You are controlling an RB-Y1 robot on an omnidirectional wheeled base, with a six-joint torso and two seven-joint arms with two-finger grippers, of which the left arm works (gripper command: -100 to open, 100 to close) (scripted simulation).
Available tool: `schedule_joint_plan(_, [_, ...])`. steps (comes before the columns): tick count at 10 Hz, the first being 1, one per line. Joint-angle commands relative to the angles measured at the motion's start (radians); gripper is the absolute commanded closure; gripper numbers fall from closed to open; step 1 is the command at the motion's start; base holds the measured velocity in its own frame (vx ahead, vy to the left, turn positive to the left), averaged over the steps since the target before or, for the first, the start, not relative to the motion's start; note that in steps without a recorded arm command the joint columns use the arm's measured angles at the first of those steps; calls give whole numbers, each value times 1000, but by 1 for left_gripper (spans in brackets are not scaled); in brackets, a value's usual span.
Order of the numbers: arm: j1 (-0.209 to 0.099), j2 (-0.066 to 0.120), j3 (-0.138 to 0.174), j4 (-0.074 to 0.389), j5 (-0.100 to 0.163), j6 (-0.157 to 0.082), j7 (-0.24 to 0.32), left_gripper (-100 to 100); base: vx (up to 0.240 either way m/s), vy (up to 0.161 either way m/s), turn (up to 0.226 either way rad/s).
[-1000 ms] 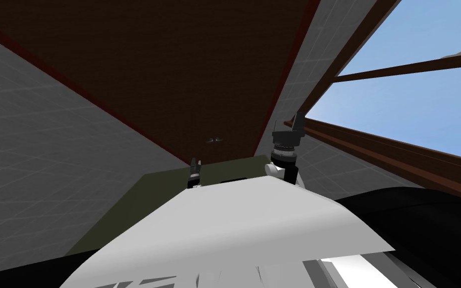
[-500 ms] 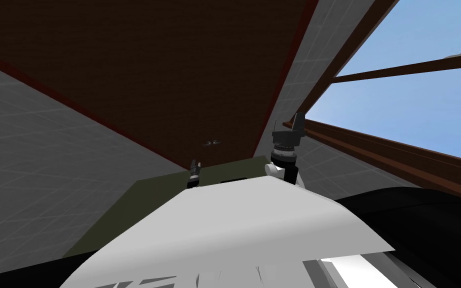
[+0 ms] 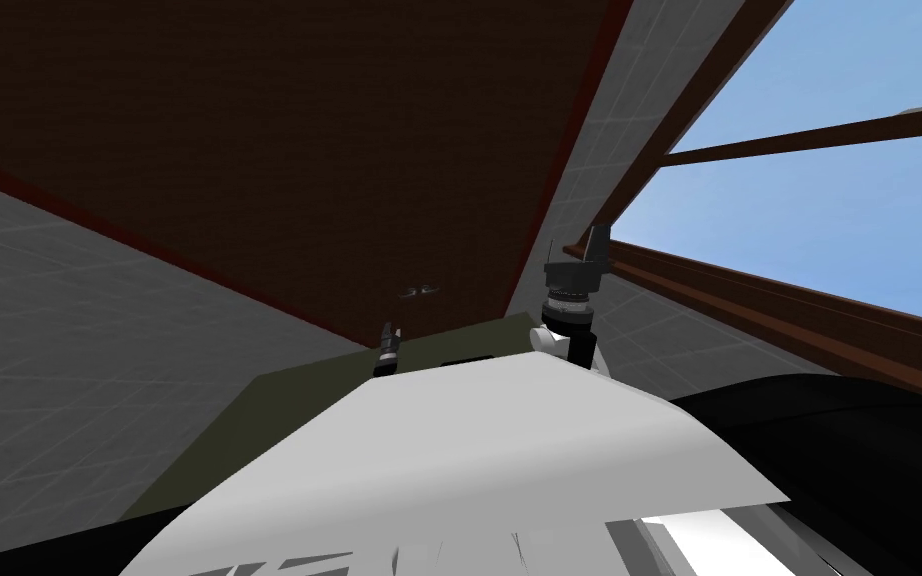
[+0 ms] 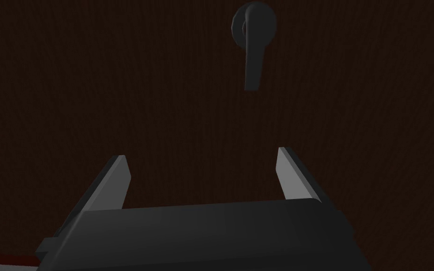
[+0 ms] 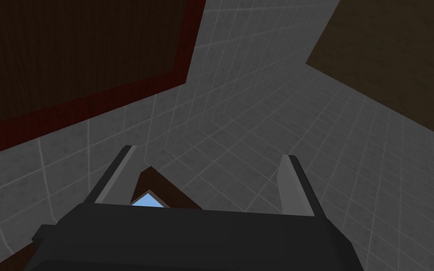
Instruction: Pull the door open
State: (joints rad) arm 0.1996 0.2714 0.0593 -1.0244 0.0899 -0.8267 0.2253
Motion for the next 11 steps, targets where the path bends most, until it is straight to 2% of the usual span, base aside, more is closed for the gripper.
schedule_joint_plan(1, [-9, 11, 2, 45, 2, -9, 9, -100, 159, -24, -109])
schedule_joint_plan(2, [-14, 15, 2, 65, 3, -13, 12, -100, 147, 2, -68])
schedule_joint_plan(3, [-14, 15, 2, 65, 3, -13, 12, -100, 73, 12, -10])
schedule_joint_plan(6, [-35, 30, 5, 147, 6, -31, 25, -100, 102, 2, -74])
schedule_joint_plan(11, [-58, 46, 7, 235, 9, -50, 38, -100, 114, 3, -58])
